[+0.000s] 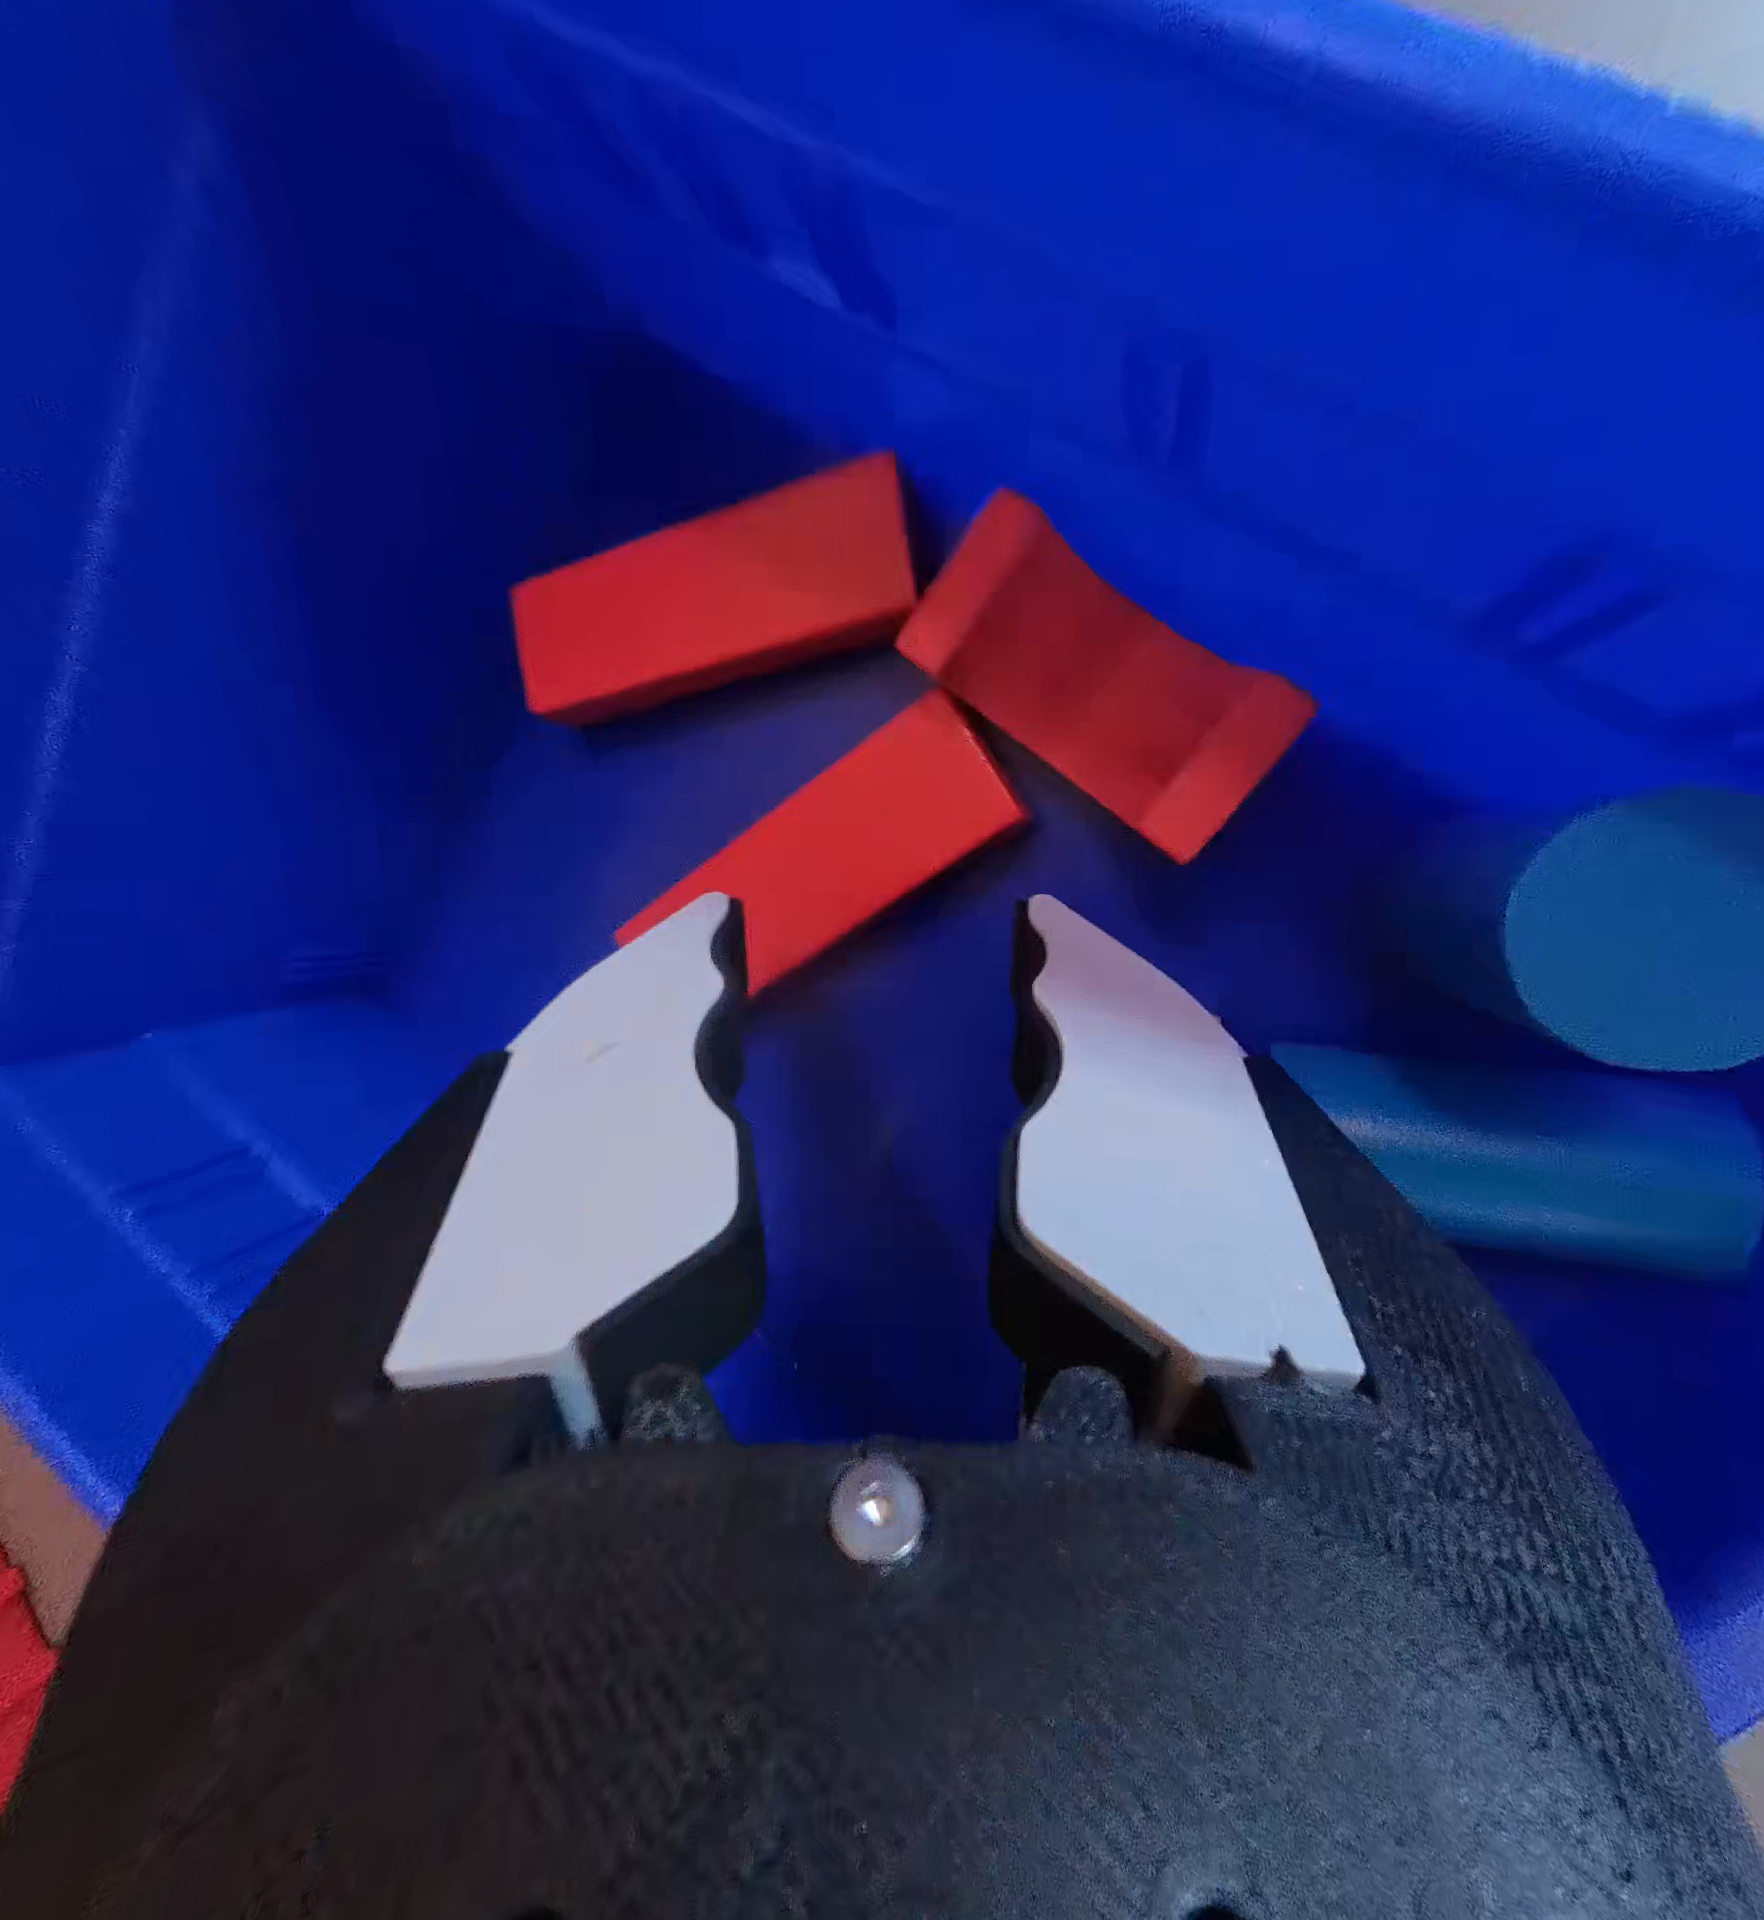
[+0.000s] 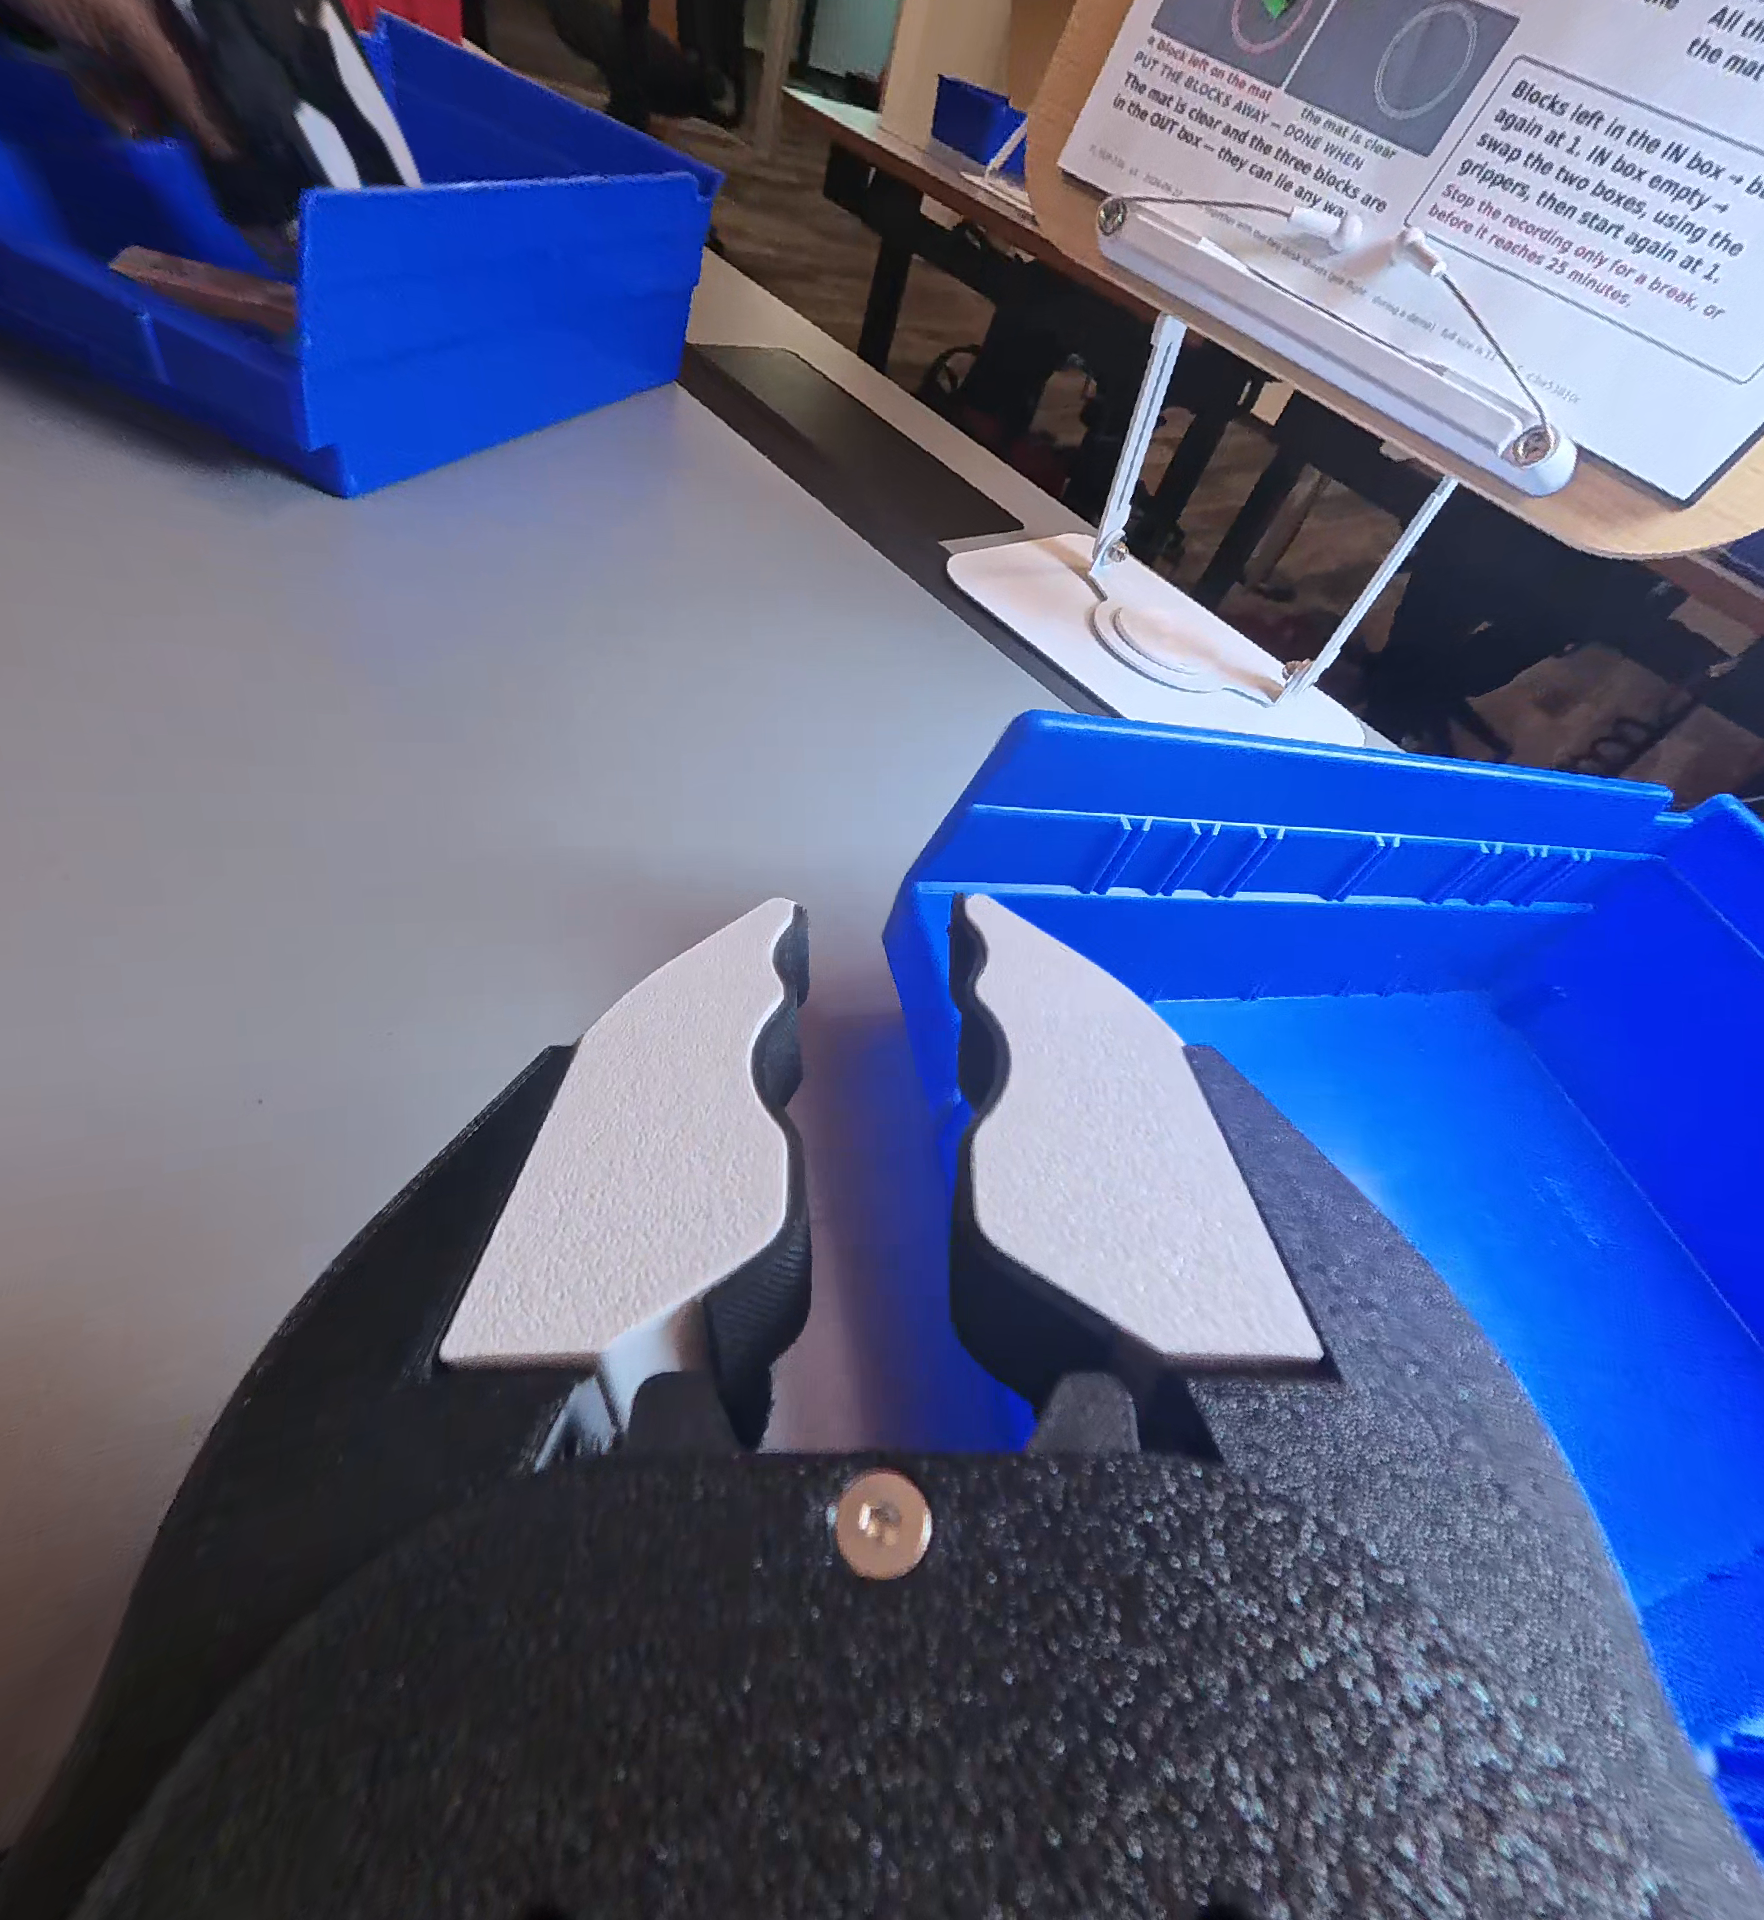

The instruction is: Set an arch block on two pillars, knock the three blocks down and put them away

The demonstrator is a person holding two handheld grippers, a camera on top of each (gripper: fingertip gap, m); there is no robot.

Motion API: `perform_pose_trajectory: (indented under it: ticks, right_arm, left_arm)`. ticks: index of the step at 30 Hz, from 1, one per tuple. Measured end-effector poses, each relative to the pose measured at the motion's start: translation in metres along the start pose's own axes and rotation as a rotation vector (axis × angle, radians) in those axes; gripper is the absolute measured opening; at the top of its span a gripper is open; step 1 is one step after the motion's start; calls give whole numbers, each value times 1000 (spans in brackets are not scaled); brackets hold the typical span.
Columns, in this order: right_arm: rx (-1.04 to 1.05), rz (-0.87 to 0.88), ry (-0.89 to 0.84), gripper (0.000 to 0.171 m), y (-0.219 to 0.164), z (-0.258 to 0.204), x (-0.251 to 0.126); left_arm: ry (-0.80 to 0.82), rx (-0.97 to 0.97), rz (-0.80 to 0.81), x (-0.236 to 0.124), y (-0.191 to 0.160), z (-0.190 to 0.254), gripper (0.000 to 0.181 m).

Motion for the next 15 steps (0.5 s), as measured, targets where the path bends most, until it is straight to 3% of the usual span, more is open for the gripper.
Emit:
perform_pose_trajectory:
  ticks: [4, 11, 15]
  right_arm:
    - [18, -7, 30, 25, -4, -3, 4]
    - [1, -5, 88, 22, -3, -12, 6]
    - [-14, 51, 267, 22, 4, -30, 5]
  left_arm:
    - [-98, 68, -33, 11, 3, 4, 61]
    - [-230, 216, -267, 28, 18, -6, 80]
    - [-347, 199, -299, 37, 20, -14, 83]
Point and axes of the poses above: each gripper's, where its closed fingertips meet, x out along the fingers, y out of its top, z = x × y across the jaws, the point moved 8 cm from there along -x, back along the fingers, and after that the axes turned 12 degrees about -x, right-handed, at the moved point
